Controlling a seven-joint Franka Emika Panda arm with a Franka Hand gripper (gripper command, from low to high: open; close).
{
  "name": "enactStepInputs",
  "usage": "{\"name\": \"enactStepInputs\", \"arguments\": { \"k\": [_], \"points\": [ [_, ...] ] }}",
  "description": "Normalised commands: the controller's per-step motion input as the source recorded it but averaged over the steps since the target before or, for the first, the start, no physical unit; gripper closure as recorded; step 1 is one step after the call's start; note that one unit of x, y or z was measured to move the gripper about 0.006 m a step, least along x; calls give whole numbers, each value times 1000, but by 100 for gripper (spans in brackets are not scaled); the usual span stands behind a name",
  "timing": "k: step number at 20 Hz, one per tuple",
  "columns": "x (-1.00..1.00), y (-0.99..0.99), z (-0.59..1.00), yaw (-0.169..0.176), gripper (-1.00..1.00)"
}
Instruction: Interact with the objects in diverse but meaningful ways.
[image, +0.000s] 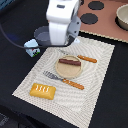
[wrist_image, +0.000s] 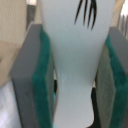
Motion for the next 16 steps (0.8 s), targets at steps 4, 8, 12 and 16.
{"name": "enactStepInputs", "arguments": {
  "k": [4,8,12,16],
  "points": [
    [-738,-696,-431,0,100],
    [-755,-698,-443,0,100],
    [-751,-701,-405,0,100],
    [-670,-687,-219,0,100]
  ]
}}
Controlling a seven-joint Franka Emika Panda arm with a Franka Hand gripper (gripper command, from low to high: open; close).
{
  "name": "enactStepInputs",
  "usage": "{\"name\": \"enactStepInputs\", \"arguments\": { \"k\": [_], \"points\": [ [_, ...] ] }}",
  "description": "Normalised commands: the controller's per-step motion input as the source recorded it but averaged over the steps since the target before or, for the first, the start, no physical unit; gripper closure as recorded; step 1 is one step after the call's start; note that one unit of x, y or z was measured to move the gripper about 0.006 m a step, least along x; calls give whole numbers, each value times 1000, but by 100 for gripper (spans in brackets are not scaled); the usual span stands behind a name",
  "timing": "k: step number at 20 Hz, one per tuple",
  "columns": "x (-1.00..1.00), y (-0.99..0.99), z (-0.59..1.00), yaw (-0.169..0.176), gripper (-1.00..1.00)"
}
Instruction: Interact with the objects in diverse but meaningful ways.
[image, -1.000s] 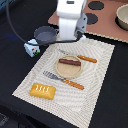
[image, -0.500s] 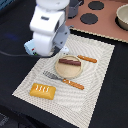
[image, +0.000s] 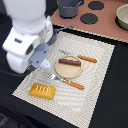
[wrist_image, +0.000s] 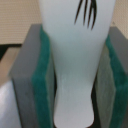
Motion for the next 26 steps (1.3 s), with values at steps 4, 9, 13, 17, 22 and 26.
{"name": "enactStepInputs", "arguments": {
  "k": [4,9,13,17,22,26],
  "points": [
    [-336,-358,-237,3,100],
    [-115,-117,-327,23,-100],
    [-29,0,-231,48,-100],
    [-39,0,-96,70,-100],
    [5,132,612,59,-100],
    [-1,494,1000,41,-100]
  ]
}}
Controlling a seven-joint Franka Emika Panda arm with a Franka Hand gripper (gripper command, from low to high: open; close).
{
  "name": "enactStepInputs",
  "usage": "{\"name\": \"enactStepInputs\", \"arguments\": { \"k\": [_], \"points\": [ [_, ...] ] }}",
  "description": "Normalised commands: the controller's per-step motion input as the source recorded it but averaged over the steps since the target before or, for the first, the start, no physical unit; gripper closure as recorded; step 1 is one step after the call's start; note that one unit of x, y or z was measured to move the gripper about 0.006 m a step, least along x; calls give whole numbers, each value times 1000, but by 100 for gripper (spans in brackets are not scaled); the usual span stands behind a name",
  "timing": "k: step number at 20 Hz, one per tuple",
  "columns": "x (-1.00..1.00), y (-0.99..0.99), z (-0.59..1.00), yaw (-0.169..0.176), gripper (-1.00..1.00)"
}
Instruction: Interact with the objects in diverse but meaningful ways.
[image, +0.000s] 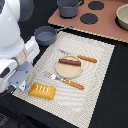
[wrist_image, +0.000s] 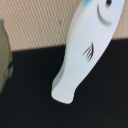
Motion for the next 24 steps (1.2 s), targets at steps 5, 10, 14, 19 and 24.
{"name": "enactStepInputs", "arguments": {
  "k": [5,10,14,19,24],
  "points": [
    [-253,685,684,53,-100],
    [-429,771,193,29,-100],
    [-491,596,-18,0,-100],
    [-629,554,-89,0,-100],
    [-692,411,-175,-62,-100]
  ]
}}
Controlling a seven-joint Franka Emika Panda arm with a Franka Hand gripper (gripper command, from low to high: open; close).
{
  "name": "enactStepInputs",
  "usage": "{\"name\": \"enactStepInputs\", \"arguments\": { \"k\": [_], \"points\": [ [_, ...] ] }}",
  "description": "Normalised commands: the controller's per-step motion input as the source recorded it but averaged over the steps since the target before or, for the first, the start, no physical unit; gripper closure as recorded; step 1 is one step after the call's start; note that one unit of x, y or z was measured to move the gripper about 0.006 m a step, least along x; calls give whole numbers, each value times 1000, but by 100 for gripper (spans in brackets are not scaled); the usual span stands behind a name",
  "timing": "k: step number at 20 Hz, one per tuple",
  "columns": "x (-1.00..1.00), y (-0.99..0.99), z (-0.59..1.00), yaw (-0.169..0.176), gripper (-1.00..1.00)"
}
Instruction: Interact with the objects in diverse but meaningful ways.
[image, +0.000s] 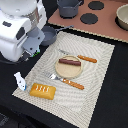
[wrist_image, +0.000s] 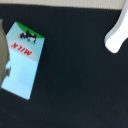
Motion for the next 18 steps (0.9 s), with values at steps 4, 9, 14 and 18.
{"name": "enactStepInputs", "arguments": {
  "k": [4,9,14,18],
  "points": [
    [-689,397,-223,-88,-100],
    [-780,513,-207,-40,-100],
    [-268,595,-9,-6,-100],
    [0,664,21,0,-100]
  ]
}}
